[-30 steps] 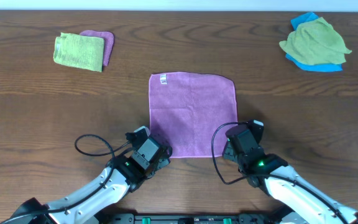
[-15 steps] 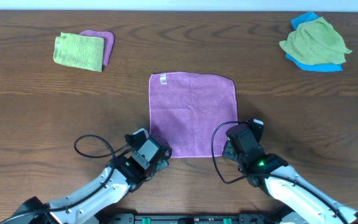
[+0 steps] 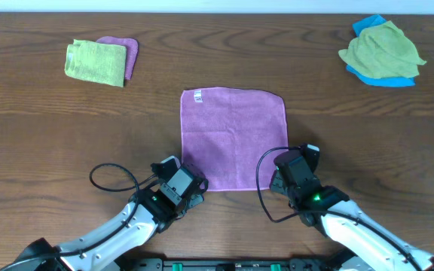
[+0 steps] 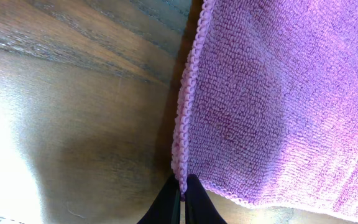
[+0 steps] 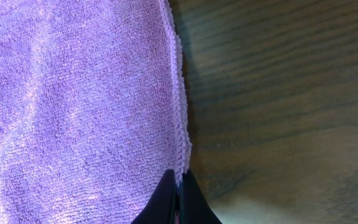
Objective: Fold the cloth
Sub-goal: 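Grasp the cloth's bottom corners with both grippers, then lift the bottom edge and fold it up toward the top edge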
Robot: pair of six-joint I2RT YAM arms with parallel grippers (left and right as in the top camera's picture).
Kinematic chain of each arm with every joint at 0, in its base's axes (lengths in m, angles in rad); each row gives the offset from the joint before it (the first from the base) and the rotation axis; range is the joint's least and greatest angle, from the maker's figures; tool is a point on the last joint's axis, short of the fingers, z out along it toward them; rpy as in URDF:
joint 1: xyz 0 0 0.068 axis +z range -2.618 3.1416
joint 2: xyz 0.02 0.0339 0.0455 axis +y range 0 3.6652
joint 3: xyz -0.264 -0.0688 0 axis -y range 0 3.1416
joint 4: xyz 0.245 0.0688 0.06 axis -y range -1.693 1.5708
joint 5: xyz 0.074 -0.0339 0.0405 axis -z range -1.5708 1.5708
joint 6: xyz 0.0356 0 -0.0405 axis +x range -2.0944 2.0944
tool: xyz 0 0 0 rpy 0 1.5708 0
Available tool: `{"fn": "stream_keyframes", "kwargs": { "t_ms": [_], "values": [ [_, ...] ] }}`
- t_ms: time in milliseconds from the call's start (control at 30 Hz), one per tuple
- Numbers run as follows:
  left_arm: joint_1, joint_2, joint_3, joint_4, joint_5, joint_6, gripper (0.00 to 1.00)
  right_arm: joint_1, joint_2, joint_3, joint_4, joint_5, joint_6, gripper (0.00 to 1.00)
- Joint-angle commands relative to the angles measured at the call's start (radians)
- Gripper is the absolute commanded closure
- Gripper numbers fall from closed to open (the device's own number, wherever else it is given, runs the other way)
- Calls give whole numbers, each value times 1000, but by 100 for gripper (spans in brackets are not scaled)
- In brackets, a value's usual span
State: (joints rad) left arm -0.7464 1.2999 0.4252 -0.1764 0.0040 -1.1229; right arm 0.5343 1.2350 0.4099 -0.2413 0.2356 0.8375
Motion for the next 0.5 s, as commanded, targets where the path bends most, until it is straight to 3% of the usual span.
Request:
{"fn": "stream_keyframes", "kwargs": {
  "t_ms": [0,300,467],
  "values": [
    [2,11,13,-18,-21,65,94,-6,-1,3,2,-17,-7,99],
    [9,-7,142,-40,-38,235,94,-6,-1,81,-41,-38,-91,98],
    [54,-8,206,-116,-39,269,94,-6,-1,127,-72,-41,-114,98]
  ]
}}
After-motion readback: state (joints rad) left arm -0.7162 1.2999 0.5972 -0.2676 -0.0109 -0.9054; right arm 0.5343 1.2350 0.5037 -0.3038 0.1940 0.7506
